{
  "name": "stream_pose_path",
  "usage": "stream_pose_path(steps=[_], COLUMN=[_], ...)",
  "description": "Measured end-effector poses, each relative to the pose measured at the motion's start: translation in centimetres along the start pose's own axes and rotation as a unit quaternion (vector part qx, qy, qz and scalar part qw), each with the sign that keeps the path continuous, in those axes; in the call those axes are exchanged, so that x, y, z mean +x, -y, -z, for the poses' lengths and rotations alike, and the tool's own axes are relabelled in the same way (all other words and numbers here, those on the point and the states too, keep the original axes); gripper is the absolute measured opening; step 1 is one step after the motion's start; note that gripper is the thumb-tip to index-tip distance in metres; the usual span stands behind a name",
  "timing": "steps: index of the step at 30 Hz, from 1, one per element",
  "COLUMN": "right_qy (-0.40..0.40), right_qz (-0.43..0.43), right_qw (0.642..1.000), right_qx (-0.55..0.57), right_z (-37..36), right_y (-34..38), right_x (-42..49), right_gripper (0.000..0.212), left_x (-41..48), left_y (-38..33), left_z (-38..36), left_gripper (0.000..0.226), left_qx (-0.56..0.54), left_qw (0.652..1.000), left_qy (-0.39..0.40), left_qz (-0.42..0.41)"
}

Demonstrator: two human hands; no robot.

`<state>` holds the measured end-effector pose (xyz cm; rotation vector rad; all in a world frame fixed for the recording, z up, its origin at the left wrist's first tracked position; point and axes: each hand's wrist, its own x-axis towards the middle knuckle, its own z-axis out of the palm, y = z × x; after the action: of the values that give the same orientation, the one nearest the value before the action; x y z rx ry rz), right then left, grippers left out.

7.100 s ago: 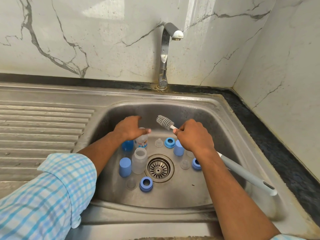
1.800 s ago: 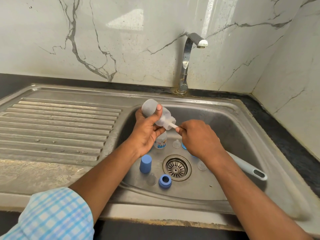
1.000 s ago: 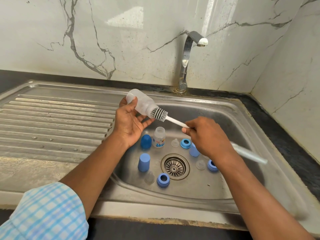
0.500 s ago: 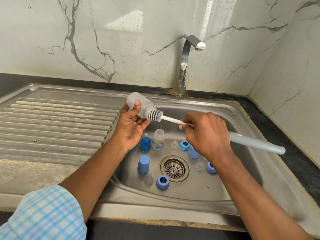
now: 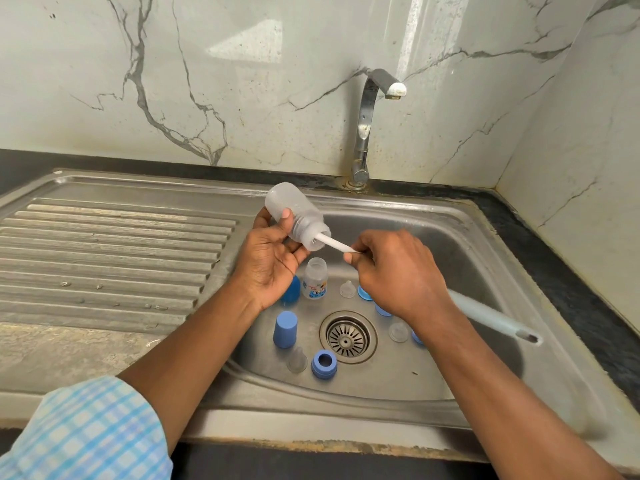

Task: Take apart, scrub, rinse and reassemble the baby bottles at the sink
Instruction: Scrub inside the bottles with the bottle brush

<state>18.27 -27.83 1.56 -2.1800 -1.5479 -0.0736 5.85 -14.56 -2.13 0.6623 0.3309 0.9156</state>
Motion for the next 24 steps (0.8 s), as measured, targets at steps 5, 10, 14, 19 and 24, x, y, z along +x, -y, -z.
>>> stream_pose_path(steps=[5, 10, 14, 19, 24], right_qy=[0.010, -0.024, -0.040, 0.005, -0.006], right_qz=[-0.008, -0.030, -0.014, 0.019, 0.018], right_qw=[1.000, 0.998, 0.998, 0.999, 0.999], right_qx=[-0.001, -0.041, -0.044, -0.027, -0.028], right_z=[-1.1, -2.0, -1.7, -0.9, -0.1], right_y=[0.4, 0.7, 0.9, 0.9, 0.2], right_x=[0.1, 0.4, 0.3, 0.4, 0.5], right_gripper=[0.024, 0.027, 0.026, 0.021, 0.019], left_x=[-0.4, -0.1, 1.0, 1.7, 1.9], left_y=[0.8, 1.0, 0.6, -1.4, -1.5], left_z=[-0.2, -0.5, 0.2, 1.3, 1.2], left_gripper=[0.042, 0.065, 0.061, 0.046, 0.040], left_qx=[0.002, 0.128, 0.172, 0.129, 0.084], left_qw=[0.998, 0.991, 0.980, 0.985, 0.986], left_qy=[0.065, -0.012, -0.099, -0.111, -0.132], left_qz=[0.020, 0.021, -0.022, -0.037, -0.064])
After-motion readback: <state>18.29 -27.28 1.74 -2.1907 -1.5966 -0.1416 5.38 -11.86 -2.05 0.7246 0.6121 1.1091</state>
